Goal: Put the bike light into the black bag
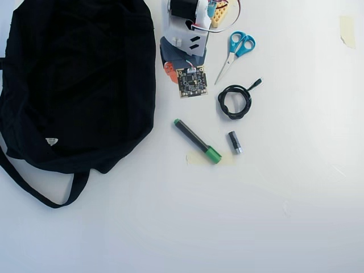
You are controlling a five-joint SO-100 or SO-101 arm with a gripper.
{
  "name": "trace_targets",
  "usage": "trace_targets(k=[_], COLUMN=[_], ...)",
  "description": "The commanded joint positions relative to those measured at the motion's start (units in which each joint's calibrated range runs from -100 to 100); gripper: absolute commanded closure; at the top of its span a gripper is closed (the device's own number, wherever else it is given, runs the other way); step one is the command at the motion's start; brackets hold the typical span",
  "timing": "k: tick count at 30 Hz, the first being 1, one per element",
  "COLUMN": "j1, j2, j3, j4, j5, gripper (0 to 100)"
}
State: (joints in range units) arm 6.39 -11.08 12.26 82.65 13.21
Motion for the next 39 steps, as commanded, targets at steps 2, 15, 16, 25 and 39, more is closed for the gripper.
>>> trace_targets(k=[2,15,16,25,39], j1=[0.9,4.4,4.5,4.0,4.5], j2=[-2.5,-8.3,-8.8,-9.3,-9.3], j3=[-2.7,-2.7,-2.7,-3.1,-6.4], j4=[0.4,-0.1,0.0,-0.1,-0.5], j5=[-0.3,-4.7,-4.7,-12.0,-19.1], gripper=[98,98,98,98,98])
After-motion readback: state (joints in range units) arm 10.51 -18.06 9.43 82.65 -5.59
